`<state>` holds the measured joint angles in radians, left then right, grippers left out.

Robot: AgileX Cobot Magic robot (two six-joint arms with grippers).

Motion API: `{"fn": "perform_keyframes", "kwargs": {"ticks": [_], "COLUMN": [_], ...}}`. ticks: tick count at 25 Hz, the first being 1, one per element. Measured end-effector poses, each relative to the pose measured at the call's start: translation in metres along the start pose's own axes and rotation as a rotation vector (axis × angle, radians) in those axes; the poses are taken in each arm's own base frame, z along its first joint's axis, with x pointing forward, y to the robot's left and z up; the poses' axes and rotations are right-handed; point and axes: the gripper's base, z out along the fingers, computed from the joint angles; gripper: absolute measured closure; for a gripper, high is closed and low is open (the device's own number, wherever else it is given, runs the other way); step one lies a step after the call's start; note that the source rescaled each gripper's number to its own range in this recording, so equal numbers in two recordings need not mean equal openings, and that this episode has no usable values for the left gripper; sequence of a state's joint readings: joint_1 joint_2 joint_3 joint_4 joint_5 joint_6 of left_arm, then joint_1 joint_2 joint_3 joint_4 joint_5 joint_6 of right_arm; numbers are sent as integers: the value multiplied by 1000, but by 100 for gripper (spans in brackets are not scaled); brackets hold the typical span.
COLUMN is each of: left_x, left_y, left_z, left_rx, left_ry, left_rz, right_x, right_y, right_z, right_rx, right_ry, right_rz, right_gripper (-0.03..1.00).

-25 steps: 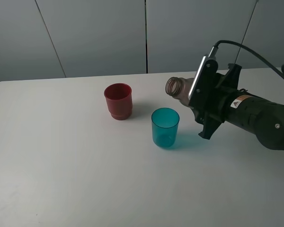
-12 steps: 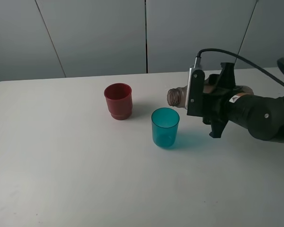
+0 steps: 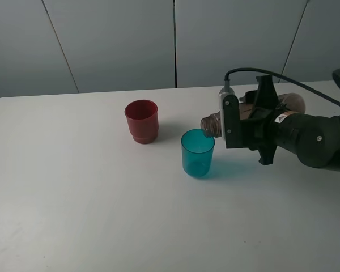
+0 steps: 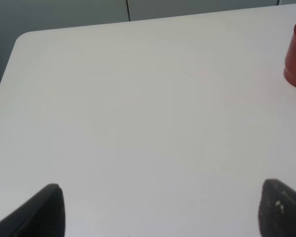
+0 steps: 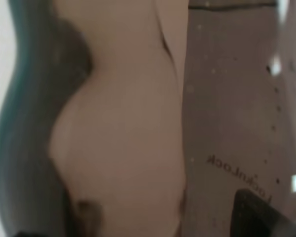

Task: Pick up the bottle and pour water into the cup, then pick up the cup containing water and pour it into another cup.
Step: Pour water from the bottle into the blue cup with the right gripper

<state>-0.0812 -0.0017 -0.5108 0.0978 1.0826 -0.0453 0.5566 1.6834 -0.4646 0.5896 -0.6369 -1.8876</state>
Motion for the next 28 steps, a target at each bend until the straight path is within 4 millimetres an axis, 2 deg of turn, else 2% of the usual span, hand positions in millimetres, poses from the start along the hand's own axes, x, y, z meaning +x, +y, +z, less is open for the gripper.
{"fn": "perform_keyframes", "kwargs": {"ticks": [10,18,28], "left_x": [0,0,0], "left_y": [0,0,0], "left_z": [0,0,0], "left_rx": [0,0,0], "left_ry": [0,0,0], "left_rz": [0,0,0], "right_x": [1,-3,-4], "right_y": [-4,-23,-23], "right_z": [0,5,5], "right_rx": [45,110,113], "right_ry": [15,18,20], "right_rz": [-70,-147,-181], "right_gripper": [97,97,97]}}
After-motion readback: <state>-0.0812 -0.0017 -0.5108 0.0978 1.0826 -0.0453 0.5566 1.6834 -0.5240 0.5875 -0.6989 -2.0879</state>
